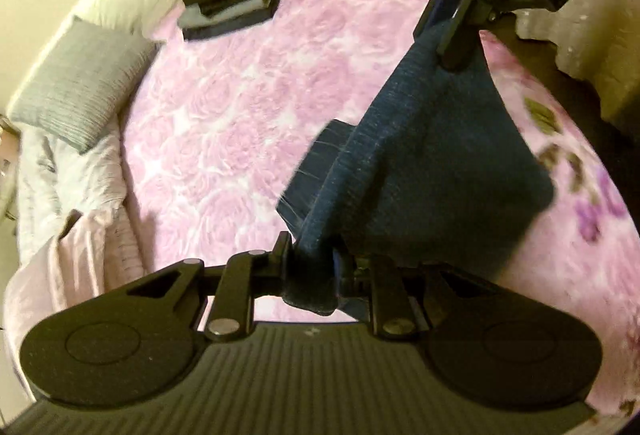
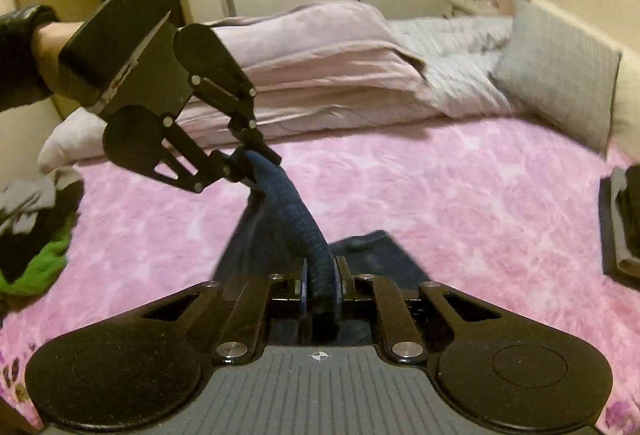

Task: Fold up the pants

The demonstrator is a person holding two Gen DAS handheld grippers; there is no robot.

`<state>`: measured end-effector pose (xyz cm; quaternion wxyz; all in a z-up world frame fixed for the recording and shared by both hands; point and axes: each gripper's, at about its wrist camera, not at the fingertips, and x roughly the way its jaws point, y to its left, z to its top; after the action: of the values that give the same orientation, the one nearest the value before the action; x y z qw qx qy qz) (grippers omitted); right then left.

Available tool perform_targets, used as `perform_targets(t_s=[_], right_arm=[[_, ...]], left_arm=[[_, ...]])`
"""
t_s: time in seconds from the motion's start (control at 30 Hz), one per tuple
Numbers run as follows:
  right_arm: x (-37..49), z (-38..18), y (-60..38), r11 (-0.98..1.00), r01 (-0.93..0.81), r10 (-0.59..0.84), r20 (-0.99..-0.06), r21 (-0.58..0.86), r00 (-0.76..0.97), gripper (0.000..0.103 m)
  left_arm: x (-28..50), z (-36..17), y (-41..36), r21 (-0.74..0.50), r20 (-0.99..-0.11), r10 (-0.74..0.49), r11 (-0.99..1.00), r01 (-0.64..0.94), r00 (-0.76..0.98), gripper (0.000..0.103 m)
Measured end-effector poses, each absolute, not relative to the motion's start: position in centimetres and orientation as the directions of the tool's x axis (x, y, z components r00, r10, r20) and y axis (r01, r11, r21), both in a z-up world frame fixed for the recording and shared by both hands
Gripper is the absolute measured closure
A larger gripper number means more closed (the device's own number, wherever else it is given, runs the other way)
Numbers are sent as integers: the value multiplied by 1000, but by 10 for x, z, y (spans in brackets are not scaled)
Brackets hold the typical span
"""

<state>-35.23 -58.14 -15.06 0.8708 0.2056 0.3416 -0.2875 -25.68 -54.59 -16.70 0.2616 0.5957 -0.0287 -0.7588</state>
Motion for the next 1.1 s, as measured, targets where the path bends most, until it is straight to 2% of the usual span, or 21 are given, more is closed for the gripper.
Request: perform_targets(t_s=[0.13, 0.2, 0.23, 0.27, 0.37, 0.47, 0.57, 0.63, 0.73, 0.8, 0.83, 0.87, 1.1], right_arm=[[-382, -199, -663, 693, 659, -280, -734, 292, 619, 95], [-395, -229, -696, 653, 673, -244, -745, 348, 622, 95], [-399, -248, -711, 628, 684, -228, -753, 371, 618, 95], [-406, -265, -723, 600, 695, -214, -757, 398, 618, 95], [-422, -319, -759, 475, 727, -173, -757, 496, 630, 95], [-433, -346, -778, 409, 740, -163, -755, 535, 635, 95], [-440, -361, -788, 369, 744, -148, -755, 557, 638, 95], [-440, -365, -789, 365, 744, -142, -756, 560, 639, 95], [-439, -364, -784, 383, 753, -160, -764, 535, 625, 93], [-439, -361, -778, 379, 770, -188, -772, 513, 607, 86], [-437, -357, -774, 371, 788, -216, -780, 490, 587, 73], [-434, -357, -772, 360, 806, -243, -787, 470, 568, 66], [-448, -298, -658, 247, 826, -357, -745, 507, 564, 60]], left_arm=[[-272, -210, -615, 274, -928, -351, -872, 405, -126, 86], [-277, -238, -643, 232, -944, -310, -867, 441, -112, 81], [-278, -254, -657, 225, -948, -304, -853, 472, -98, 74], [-277, -268, -670, 225, -948, -307, -832, 506, -82, 72], [-263, -300, -692, 235, -947, -320, -751, 617, -29, 74], [-250, -306, -692, 211, -948, -317, -699, 683, -31, 75], [-245, -307, -683, 107, -953, -282, -657, 746, -112, 75], [-245, -321, -680, 70, -960, -253, -637, 767, -123, 75], [-254, -355, -674, 98, -971, -230, -650, 753, -72, 74], [-252, -367, -674, 84, -972, -224, -626, 775, -75, 72], [-250, -366, -674, 77, -971, -226, -614, 786, -82, 72], [-248, -363, -672, 76, -969, -230, -611, 788, -85, 72], [-217, -312, -620, 143, -944, -320, -605, 783, -75, 74]])
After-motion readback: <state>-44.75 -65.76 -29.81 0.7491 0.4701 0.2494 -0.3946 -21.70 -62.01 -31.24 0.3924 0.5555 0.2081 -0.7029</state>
